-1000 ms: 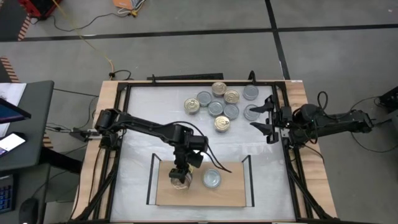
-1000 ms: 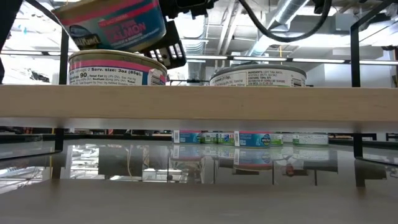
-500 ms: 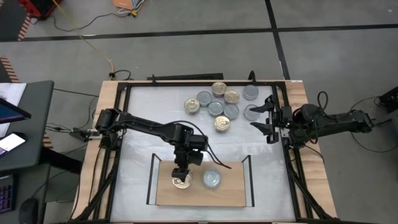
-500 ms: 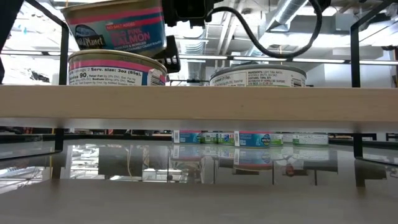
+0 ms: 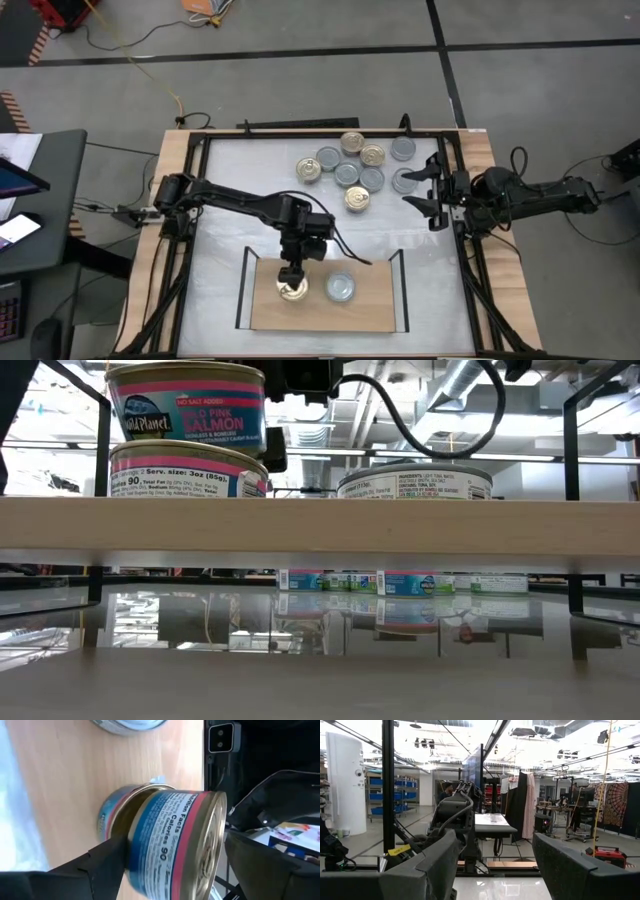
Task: Stack canned seafood by type on shelf
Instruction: Stack the blue tuna can on top of the blue tuna can on the shelf
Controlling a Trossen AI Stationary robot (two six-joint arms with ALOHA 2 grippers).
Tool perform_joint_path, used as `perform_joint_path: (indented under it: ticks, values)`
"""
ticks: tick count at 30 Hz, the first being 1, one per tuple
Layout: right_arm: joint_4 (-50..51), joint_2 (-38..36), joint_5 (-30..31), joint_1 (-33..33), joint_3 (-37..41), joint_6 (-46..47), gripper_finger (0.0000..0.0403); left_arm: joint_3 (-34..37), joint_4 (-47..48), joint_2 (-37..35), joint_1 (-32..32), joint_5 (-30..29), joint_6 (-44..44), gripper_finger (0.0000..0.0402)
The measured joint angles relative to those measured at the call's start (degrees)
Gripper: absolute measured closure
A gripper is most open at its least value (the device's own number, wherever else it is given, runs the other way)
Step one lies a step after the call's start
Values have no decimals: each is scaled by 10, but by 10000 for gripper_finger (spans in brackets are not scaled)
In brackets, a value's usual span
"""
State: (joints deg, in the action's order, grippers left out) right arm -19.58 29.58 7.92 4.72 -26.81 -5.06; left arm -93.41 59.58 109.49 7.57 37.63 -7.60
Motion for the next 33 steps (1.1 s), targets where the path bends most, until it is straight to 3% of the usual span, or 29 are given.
perform_joint_path:
  ticks: [21,33]
  values:
    - [0,0,0,0,0,-1,121,-15,25,0,-10,-66,62,81]
    - [1,0,0,0,0,0,121,-15,40,-17,-77,-176,138,81]
